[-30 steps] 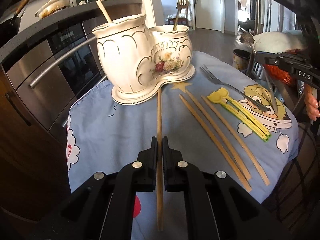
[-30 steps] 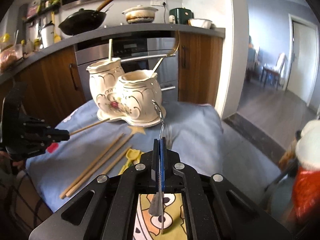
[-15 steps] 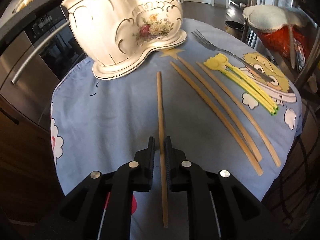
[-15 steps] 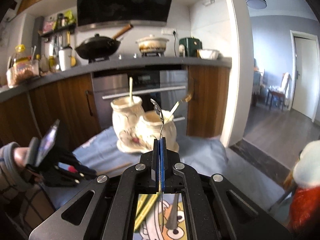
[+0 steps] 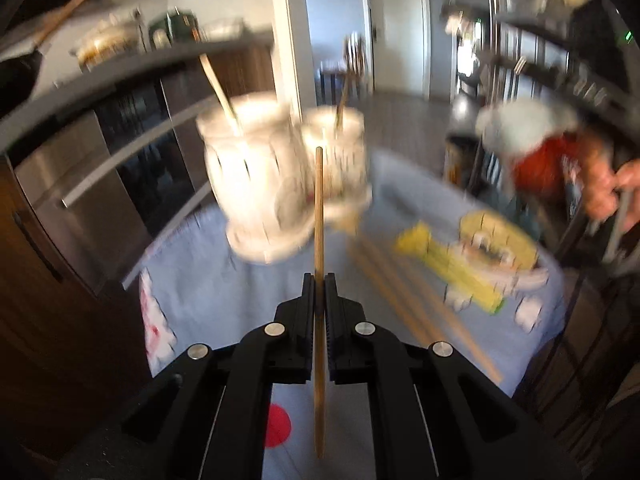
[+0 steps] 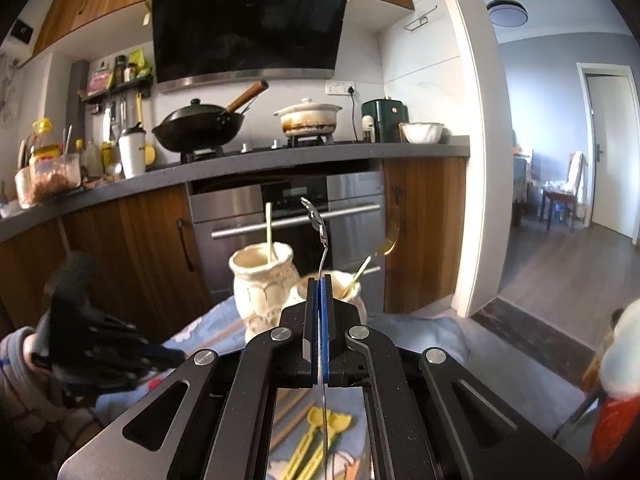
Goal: Organize utensils
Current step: 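Lift both utensils and lower them into the ceramic holder's cups, then open both tools to release the chopstick and silver spoon in the holder, then move both tools back toward the chopsticks and silver fork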
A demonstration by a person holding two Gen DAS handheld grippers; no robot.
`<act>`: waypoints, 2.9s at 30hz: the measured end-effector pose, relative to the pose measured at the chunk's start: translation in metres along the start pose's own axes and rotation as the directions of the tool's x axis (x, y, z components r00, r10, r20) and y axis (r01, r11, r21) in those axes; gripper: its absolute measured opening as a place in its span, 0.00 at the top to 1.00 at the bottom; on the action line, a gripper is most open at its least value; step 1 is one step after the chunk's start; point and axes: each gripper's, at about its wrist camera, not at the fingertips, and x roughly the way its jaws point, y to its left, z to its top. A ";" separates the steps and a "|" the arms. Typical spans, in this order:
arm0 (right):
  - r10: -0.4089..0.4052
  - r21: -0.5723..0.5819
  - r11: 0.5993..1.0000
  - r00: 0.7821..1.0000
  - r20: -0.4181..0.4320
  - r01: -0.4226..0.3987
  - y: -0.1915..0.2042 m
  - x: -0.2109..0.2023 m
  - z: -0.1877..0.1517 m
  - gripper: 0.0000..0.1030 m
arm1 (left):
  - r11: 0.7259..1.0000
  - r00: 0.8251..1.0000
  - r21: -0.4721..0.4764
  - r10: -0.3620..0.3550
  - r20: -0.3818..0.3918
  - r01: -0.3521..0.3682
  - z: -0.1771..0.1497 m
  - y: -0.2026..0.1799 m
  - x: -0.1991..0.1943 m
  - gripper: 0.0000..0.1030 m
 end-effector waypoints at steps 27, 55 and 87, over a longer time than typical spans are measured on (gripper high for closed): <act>-0.070 0.123 0.991 0.987 0.147 0.052 -0.020 0.132 0.040 0.98 | 0.973 0.876 -0.228 0.141 0.462 -0.036 0.129 0.065 0.066 0.95; -0.022 0.098 0.995 0.996 -0.087 0.031 -0.018 0.155 -0.009 0.97 | 0.988 0.934 -0.122 0.130 0.333 -0.094 0.081 0.043 0.067 0.91; -0.180 0.139 0.972 0.982 -0.062 0.187 -0.045 0.011 -0.032 0.05 | 0.949 0.882 -0.238 0.284 0.376 -0.205 0.018 0.031 -0.020 0.05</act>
